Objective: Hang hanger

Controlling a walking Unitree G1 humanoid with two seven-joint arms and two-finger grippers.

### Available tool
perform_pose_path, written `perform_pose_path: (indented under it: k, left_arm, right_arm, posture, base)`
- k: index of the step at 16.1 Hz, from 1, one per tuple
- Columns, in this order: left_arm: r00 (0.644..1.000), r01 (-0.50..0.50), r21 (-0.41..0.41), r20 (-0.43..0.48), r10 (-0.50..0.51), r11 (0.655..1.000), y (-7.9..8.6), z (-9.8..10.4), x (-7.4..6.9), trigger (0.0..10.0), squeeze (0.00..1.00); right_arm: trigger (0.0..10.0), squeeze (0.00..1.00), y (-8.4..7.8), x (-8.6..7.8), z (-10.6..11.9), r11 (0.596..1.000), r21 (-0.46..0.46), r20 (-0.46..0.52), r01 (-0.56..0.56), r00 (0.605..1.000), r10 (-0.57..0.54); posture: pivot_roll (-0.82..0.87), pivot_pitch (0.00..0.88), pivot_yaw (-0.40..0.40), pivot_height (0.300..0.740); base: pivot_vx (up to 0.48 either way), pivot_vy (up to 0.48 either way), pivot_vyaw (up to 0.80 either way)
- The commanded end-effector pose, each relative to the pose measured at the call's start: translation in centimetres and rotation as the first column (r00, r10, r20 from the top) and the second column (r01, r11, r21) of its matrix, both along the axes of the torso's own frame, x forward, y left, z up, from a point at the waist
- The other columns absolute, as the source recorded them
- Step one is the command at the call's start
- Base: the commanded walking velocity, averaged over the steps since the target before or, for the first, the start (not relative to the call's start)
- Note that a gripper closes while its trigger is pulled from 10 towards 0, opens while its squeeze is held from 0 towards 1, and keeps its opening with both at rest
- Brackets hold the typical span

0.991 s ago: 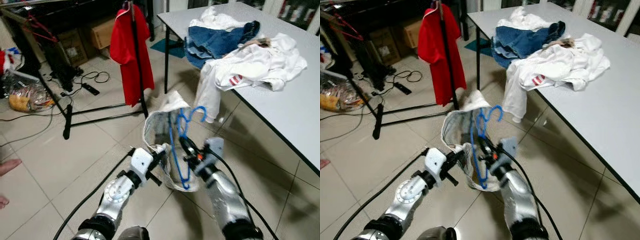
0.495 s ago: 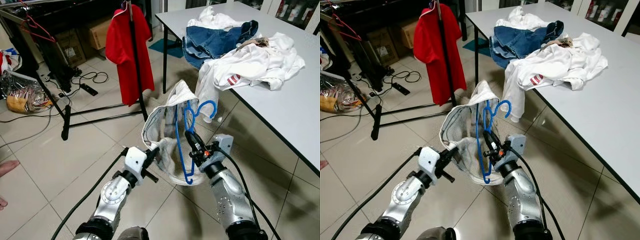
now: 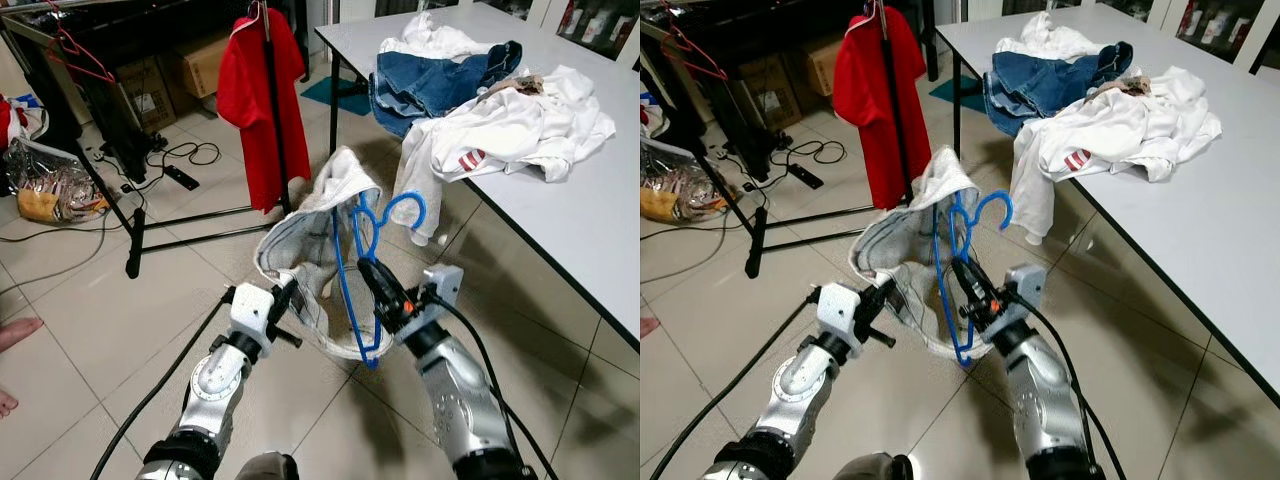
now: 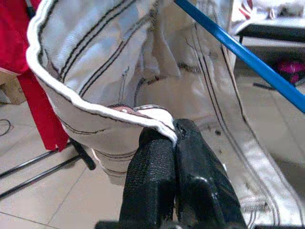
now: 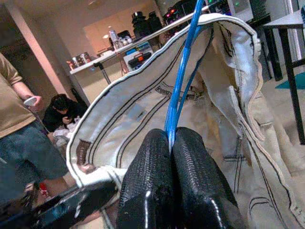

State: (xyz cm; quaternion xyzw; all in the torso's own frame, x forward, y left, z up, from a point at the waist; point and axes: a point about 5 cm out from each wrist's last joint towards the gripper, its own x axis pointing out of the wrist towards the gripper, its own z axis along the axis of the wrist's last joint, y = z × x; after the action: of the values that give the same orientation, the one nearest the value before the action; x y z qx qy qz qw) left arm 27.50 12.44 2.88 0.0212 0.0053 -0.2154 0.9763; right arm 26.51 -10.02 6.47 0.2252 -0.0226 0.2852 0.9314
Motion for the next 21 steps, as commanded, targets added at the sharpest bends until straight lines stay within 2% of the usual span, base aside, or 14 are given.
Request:
perform_pose_path:
  k: [1,2,6,8,11,12,13,18,21]
  left_arm:
    - [1.0,-0.009,-0.024,0.013,0.009,1.0,0.2,0.5,0.3,10.0,0.19]
    - [1.0,-0.015,-0.028,0.008,0.015,1.0,0.3,0.4,0.3,10.0,1.0]
    - [1.0,-0.01,-0.032,-0.018,0.009,0.999,0.2,-0.1,0.0,10.0,1.0]
    - [0.999,0.03,-0.04,-0.028,-0.032,0.999,-0.1,-0.2,-0.3,10.0,1.0]
    - [1.0,0.003,-0.009,-0.025,-0.003,1.0,0.0,-0.3,-0.3,10.0,1.0]
    - [1.0,-0.004,-0.001,-0.027,0.004,1.0,0.1,-0.4,-0.2,10.0,0.37]
    - [0.999,0.005,-0.001,-0.032,-0.005,1.0,0.0,-0.4,-0.2,10.0,0.0]
    - [0.998,0.007,-0.004,-0.059,-0.007,1.0,-0.1,-0.8,-0.5,10.0,0.0]
    - [0.999,-0.009,-0.006,-0.05,0.009,1.0,-0.1,-0.8,-0.7,10.0,0.0]
  right_arm:
    - [10.0,0.0,0.6,0.1,1.5,0.999,0.036,0.071,-0.015,0.997,0.013]
    - [10.0,0.0,0.6,0.1,1.4,0.999,0.035,0.07,-0.015,0.997,0.013]
    - [10.0,0.0,0.4,0.0,1.8,0.999,0.036,0.076,-0.013,0.997,0.01]
    - [10.0,0.0,0.3,0.1,1.9,0.999,0.04,0.078,-0.012,0.997,0.009]
    - [10.0,0.0,0.5,0.0,2.0,0.999,0.049,0.082,-0.019,0.997,0.015]
    - [10.0,0.0,0.7,0.1,2.0,0.998,0.053,0.083,-0.022,0.996,0.017]
    - [10.0,0.0,0.7,0.1,2.1,0.998,0.054,0.084,-0.023,0.996,0.019]
    - [10.0,0.0,0.6,0.5,2.5,0.997,0.069,0.095,-0.015,0.995,0.008]
    - [10.0,0.0,0.2,0.8,2.7,0.993,0.119,0.082,0.014,0.996,-0.024]
  posture:
    - [0.06,0.0,0.081,0.74]
    - [0.06,0.0,0.079,0.74]
    - [0.05,0.0,0.078,0.74]
    - [0.05,0.0,0.079,0.74]
    - [0.06,0.0,0.082,0.74]
    - [0.06,0.0,0.082,0.74]
    - [0.06,0.0,0.082,0.74]
    - [0.06,0.0,0.084,0.74]
    - [0.06,0.0,0.087,0.74]
  base:
    - [0.0,0.0,0.0]
    - [0.0,0.0,0.0]
    - [0.0,0.0,0.0]
    - [0.0,0.0,0.0]
    - [0.0,0.0,0.0]
    - [0.0,0.0,0.0]
    - [0.0,0.0,0.0]
    - [0.0,0.0,0.0]
    - [0.0,0.0,0.0]
